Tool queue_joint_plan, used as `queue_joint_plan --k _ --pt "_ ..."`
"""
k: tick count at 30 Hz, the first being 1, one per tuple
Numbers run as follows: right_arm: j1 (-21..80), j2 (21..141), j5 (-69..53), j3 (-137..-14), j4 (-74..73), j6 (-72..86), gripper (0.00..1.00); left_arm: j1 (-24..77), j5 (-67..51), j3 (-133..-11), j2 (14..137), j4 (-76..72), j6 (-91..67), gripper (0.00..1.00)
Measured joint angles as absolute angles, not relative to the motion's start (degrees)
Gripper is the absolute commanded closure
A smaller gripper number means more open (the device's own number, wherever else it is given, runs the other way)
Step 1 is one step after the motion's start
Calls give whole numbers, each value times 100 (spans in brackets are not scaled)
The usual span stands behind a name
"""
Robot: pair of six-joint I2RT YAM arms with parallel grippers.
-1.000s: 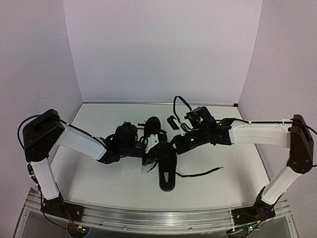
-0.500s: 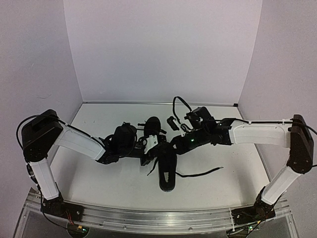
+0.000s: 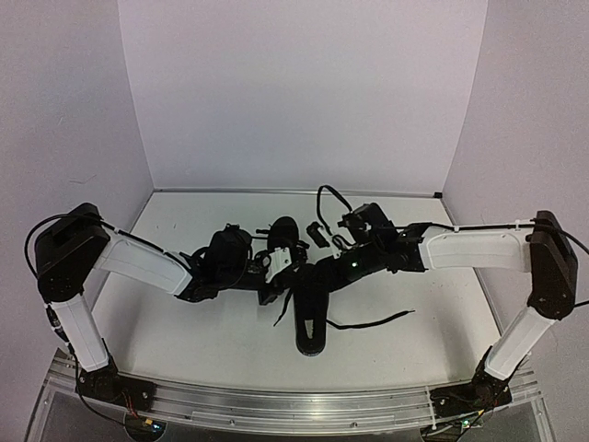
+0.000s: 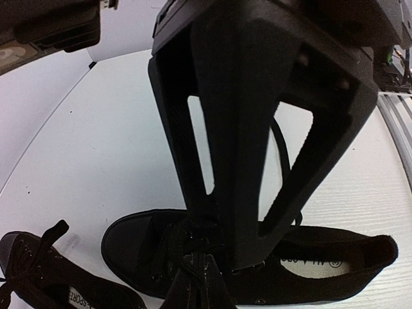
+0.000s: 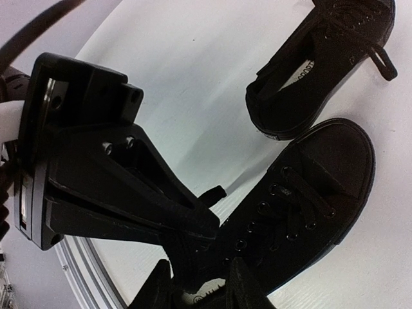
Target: Tie the shoes
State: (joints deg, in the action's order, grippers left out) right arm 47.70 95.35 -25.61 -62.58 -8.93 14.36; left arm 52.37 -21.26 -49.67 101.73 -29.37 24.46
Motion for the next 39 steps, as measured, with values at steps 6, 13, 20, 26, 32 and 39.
queue_joint_plan --k 6,13,20,26,32,39 --pt "4770 9628 -2576 -6254 -811 1378 100 5190 -2121 -4967 10069 -2941 2447 100" --pt "4770 9624 -2497 -6254 -778 1415 100 5143 -2114 -4839 10043 -2899 2561 100" --pt "4770 9455 -2372 -6162 -780 1472 100 5157 -2091 -4831 10209 -2556 2789 72" --pt "4770 9443 -2362 -6158 -780 1489 100 5218 -2103 -4831 10239 -2464 2728 44" --pt "4770 9443 -2365 -6158 -781 1487 100 5234 -2084 -4821 10225 -2707 2541 30" --pt "4770 9443 -2359 -6158 -781 1490 100 5234 -2303 -4827 10243 -3218 2066 40"
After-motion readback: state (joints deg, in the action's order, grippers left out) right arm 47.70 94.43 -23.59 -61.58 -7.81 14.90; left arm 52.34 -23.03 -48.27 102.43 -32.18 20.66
